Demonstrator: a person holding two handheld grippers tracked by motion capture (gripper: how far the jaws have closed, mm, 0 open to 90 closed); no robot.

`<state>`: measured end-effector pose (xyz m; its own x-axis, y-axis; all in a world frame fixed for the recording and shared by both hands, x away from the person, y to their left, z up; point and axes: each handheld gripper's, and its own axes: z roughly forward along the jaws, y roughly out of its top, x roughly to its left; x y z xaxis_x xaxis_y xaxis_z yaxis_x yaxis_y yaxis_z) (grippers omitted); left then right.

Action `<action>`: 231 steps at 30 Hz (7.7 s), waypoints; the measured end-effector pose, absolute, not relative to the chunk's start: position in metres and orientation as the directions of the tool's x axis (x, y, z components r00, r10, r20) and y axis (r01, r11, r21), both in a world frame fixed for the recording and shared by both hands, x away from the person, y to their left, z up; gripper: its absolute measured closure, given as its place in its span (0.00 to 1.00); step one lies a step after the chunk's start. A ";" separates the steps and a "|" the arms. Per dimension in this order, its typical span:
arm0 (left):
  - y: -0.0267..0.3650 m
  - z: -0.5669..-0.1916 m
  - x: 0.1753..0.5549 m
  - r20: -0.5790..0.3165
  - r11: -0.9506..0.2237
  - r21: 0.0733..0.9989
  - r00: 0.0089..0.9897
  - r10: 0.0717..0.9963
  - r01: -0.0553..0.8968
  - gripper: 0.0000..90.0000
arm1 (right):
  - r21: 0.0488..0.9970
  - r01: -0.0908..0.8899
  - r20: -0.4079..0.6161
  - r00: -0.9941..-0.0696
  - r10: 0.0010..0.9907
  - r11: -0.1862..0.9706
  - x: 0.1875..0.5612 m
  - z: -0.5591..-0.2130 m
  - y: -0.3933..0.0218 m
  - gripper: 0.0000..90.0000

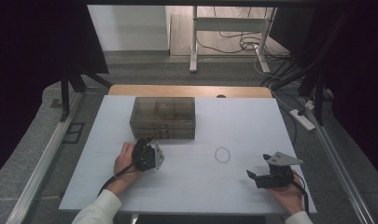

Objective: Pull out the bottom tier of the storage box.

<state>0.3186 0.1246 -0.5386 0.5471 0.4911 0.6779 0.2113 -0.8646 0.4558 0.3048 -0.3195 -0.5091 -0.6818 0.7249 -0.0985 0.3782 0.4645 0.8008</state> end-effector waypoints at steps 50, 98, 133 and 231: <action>0.108 -0.550 0.335 0.751 -0.906 0.385 0.510 0.419 0.177 0.49 | 0.797 0.384 -0.101 -0.678 0.728 0.467 0.305 -0.510 -0.320 0.08; 0.101 -0.558 0.347 0.786 -0.920 0.354 0.481 0.389 0.165 0.65 | 0.794 0.390 -0.099 -0.673 0.733 0.465 0.305 -0.510 -0.320 0.09; 0.099 -0.562 0.350 0.819 -0.932 0.327 0.444 0.363 0.157 0.82 | 0.793 0.389 -0.101 -0.675 0.731 0.469 0.305 -0.510 -0.320 0.09; 0.098 -0.574 0.344 0.892 -0.961 0.263 0.359 0.275 0.082 0.87 | 0.791 0.397 -0.097 -0.670 0.736 0.465 0.305 -0.511 -0.321 0.09</action>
